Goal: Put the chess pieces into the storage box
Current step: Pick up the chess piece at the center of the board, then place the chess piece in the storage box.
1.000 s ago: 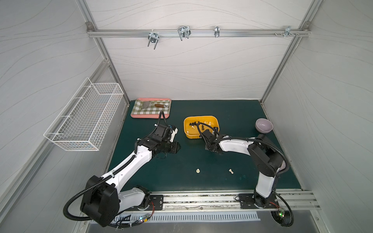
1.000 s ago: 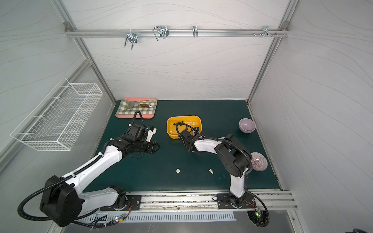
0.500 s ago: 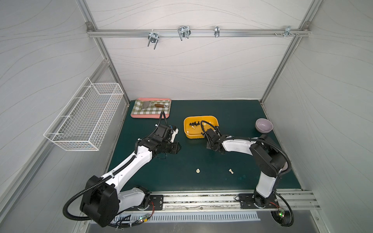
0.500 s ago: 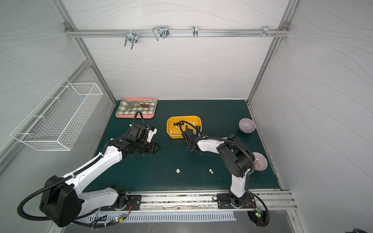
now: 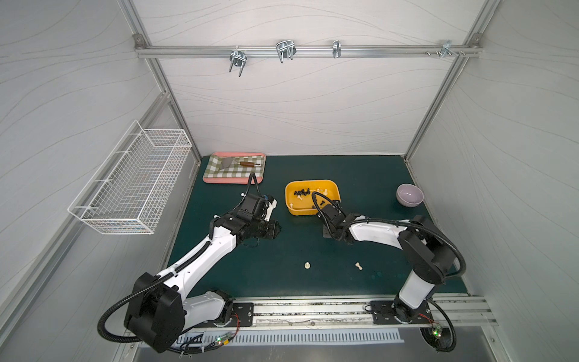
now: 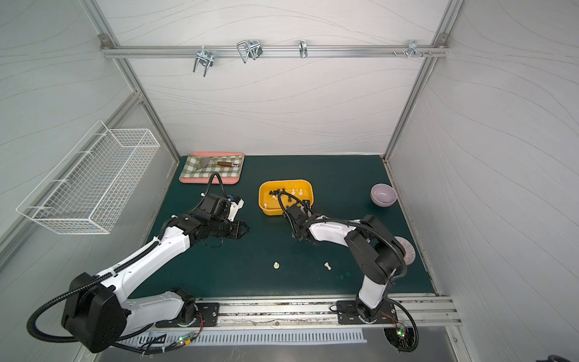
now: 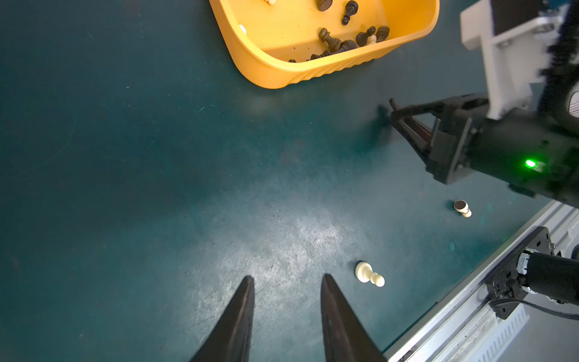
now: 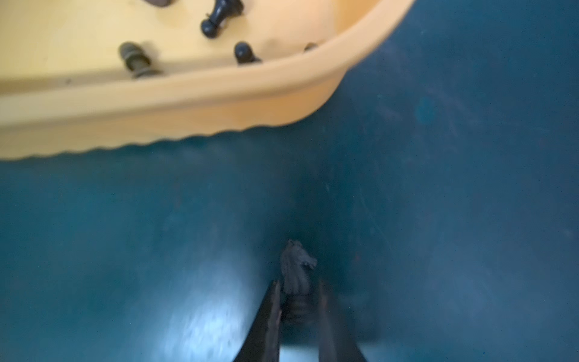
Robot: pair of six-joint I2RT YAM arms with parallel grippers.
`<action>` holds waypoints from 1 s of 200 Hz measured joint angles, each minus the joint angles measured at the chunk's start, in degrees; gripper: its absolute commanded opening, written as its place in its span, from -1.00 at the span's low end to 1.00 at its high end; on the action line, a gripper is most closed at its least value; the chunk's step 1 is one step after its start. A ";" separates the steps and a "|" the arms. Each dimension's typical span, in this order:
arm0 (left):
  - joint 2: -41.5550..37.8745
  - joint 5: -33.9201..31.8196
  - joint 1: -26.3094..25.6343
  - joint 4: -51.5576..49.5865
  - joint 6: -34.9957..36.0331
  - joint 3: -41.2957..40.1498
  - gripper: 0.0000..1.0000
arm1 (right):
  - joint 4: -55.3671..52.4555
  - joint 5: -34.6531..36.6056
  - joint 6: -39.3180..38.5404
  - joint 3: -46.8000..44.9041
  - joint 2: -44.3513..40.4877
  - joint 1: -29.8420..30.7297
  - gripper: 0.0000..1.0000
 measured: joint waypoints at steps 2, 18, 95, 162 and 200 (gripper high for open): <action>0.00 -0.04 0.00 0.00 0.00 0.00 -0.26 | -0.02 -0.04 -0.04 -0.13 -0.28 0.02 -0.71; -0.04 -0.13 0.00 -0.02 0.00 0.00 -0.26 | -1.16 -0.44 -0.74 -0.92 -4.26 0.13 -0.71; -0.55 -0.92 -0.13 -1.01 -0.15 -0.02 -0.26 | -4.76 -3.80 -11.19 3.61 -16.70 -3.17 -0.69; -0.63 -0.92 -0.17 -1.03 -1.09 -0.22 -0.26 | -5.75 -16.06 -18.88 19.61 -5.75 -14.19 -0.71; -0.74 -0.90 -0.22 -1.01 -1.51 -0.33 -0.26 | -6.45 -20.98 -20.90 24.13 3.58 -16.24 -0.71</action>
